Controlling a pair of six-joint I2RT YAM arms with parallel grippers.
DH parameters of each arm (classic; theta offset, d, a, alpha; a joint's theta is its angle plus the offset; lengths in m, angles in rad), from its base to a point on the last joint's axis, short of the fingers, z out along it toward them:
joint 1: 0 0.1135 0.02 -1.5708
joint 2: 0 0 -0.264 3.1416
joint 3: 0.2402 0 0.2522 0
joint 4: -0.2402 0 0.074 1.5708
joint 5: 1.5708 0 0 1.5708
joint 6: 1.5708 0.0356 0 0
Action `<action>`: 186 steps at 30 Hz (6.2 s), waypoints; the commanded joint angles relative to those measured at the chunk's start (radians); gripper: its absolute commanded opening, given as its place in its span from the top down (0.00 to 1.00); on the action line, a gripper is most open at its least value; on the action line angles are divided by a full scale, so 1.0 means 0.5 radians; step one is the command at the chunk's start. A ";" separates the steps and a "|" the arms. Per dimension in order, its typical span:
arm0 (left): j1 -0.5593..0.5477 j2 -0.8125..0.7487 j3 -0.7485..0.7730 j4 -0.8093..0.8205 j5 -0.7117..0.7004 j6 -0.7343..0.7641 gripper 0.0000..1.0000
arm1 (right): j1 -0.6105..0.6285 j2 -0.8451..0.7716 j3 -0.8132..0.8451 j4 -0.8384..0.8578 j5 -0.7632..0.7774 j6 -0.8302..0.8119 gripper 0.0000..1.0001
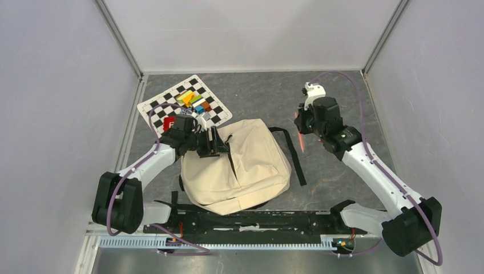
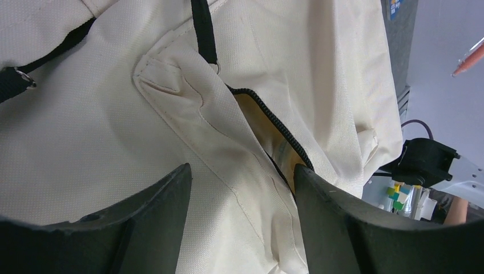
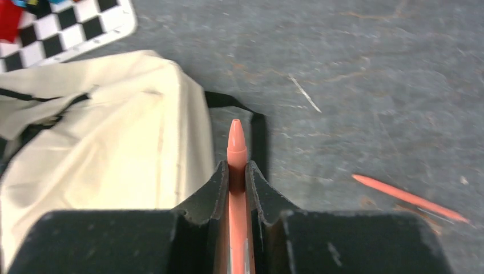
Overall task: Pack the student bag
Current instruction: Place the stationery in the student bag, then pick up the stationery from the center of the board.
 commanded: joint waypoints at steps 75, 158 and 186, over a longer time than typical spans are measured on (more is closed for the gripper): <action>-0.007 -0.301 -0.087 0.067 -0.076 -0.058 0.98 | 1.617 0.912 0.623 0.171 0.825 0.067 0.42; 0.017 -0.323 0.055 -0.106 -0.060 0.143 0.98 | -1.144 0.403 -0.574 0.520 0.019 -0.124 0.97; 0.017 -0.316 0.050 -0.103 -0.066 0.140 0.98 | 0.246 -0.025 0.048 0.068 0.044 0.086 1.00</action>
